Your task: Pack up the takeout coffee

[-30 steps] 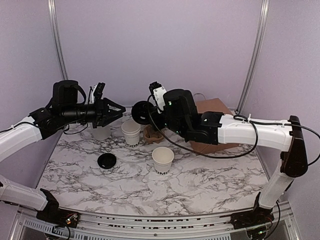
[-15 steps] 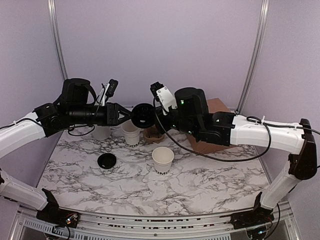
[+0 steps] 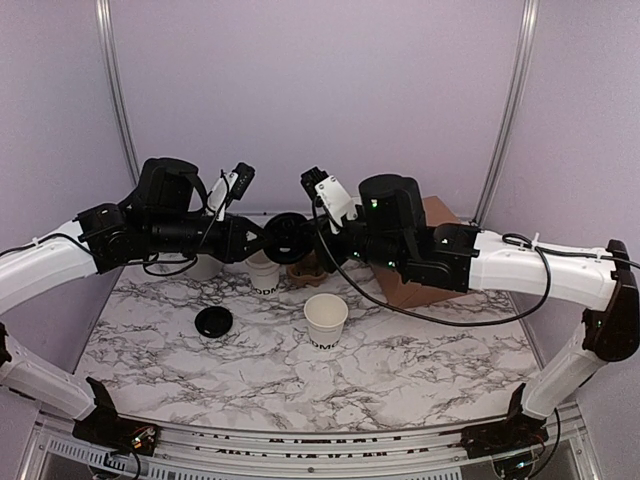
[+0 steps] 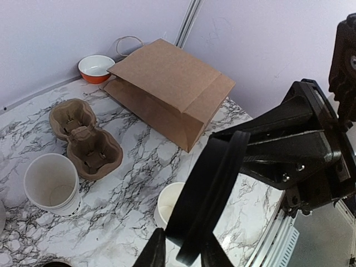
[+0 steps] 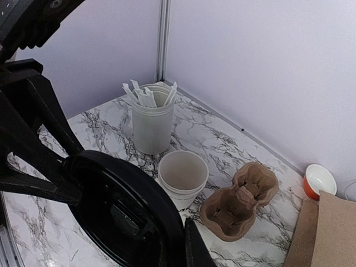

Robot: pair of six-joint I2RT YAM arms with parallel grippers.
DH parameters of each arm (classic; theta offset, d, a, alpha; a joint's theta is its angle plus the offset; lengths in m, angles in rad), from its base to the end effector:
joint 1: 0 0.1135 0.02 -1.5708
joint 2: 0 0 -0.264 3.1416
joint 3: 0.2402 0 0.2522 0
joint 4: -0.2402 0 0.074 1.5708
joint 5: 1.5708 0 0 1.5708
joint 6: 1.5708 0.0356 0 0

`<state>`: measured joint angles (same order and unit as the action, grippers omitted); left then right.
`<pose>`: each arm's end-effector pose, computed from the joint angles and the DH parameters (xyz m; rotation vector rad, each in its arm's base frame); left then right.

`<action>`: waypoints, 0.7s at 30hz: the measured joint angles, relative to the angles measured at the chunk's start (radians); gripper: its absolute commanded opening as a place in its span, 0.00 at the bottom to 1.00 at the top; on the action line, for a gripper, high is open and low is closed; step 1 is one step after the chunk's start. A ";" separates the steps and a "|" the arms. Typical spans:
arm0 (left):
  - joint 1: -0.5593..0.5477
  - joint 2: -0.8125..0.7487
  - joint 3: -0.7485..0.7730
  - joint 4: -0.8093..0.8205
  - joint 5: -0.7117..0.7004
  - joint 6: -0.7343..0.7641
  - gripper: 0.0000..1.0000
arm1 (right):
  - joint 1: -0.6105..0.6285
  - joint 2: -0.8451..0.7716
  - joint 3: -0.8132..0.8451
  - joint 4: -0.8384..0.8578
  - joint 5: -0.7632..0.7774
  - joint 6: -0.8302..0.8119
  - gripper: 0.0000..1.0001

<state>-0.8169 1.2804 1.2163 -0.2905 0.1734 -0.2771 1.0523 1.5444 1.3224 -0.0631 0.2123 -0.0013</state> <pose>0.1974 -0.2193 0.3728 0.6572 1.9166 -0.8824 0.1897 0.3173 0.3514 -0.8144 1.6982 0.5323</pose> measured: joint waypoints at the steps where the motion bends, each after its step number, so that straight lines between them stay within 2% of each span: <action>1: -0.006 0.002 0.000 -0.002 -0.010 0.007 0.18 | -0.002 0.000 0.000 -0.003 -0.003 -0.001 0.09; 8: -0.040 0.017 0.002 -0.024 -0.103 0.050 0.05 | -0.003 0.000 -0.003 -0.021 -0.006 -0.002 0.17; 11: -0.064 0.022 0.002 -0.027 -0.142 0.063 0.00 | -0.003 -0.001 -0.003 -0.021 -0.015 0.002 0.27; 15: -0.103 0.031 0.002 -0.018 -0.202 0.068 0.00 | -0.003 -0.001 -0.003 -0.021 -0.029 0.013 0.43; 21: -0.151 0.048 -0.014 0.040 -0.383 0.069 0.00 | -0.003 -0.025 -0.020 -0.039 -0.033 0.047 0.70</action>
<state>-0.9676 1.3289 1.2018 -0.2508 -0.2100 -0.2077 1.0489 1.5192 1.3022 -0.1024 0.1791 0.0460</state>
